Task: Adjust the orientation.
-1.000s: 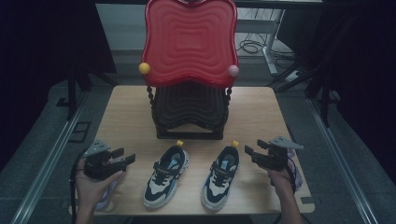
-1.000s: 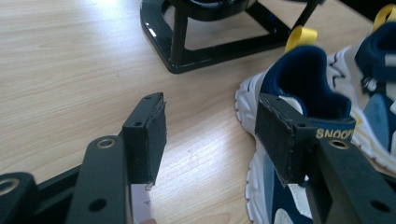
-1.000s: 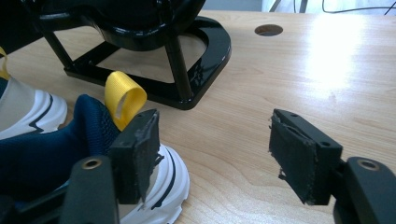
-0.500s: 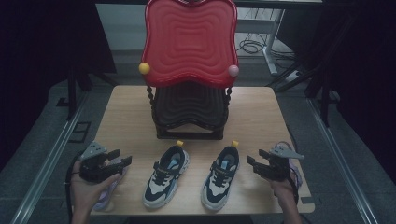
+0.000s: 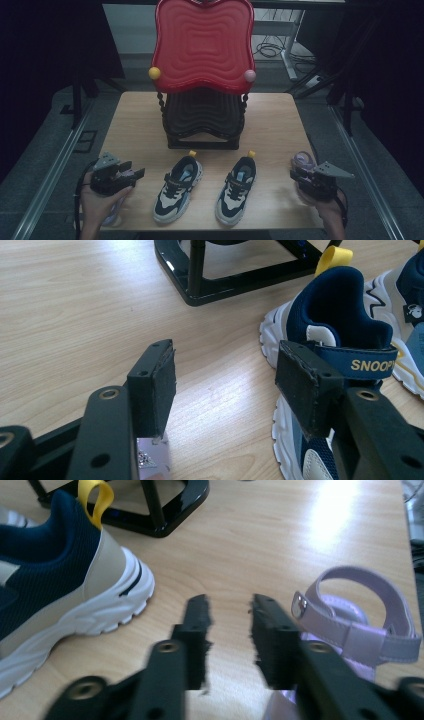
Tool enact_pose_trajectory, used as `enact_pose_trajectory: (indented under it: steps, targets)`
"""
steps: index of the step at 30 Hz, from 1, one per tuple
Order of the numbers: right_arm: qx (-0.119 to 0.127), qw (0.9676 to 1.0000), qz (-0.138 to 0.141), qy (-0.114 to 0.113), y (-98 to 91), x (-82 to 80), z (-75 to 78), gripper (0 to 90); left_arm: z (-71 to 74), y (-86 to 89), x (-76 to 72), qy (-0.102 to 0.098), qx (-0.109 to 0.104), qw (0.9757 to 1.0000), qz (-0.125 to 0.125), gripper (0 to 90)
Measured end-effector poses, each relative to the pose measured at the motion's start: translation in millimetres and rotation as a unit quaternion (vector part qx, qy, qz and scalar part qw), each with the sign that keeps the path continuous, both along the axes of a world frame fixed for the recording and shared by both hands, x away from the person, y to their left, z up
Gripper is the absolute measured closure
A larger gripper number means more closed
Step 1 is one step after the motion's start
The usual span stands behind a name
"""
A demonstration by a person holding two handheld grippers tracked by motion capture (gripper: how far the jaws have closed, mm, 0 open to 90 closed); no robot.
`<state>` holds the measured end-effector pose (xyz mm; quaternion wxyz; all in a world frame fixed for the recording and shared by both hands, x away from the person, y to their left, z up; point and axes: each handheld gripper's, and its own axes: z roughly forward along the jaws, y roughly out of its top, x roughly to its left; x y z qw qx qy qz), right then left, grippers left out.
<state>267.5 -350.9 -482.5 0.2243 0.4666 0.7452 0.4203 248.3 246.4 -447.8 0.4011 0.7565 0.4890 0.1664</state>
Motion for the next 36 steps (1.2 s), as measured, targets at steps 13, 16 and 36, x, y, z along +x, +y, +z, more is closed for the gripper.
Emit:
enact_pose_trajectory:
  steps: [13,16,36]
  targets:
    - [0.01,0.9996,-0.026,0.004,-38.3,-14.0,1.6,89.3,0.8,9.0,-3.3,0.002,0.001,0.9999,0.012,41.2]
    - [0.01,0.9993,-0.035,0.007,-45.0,-18.4,-2.5,89.3,0.5,10.1,-3.3,0.002,-0.001,0.9999,0.014,41.1]
    - [-0.026,0.9952,-0.08,0.051,-81.2,-33.4,-28.1,89.5,-5.6,5.4,-2.5,0.018,0.009,0.9998,0.005,40.5]
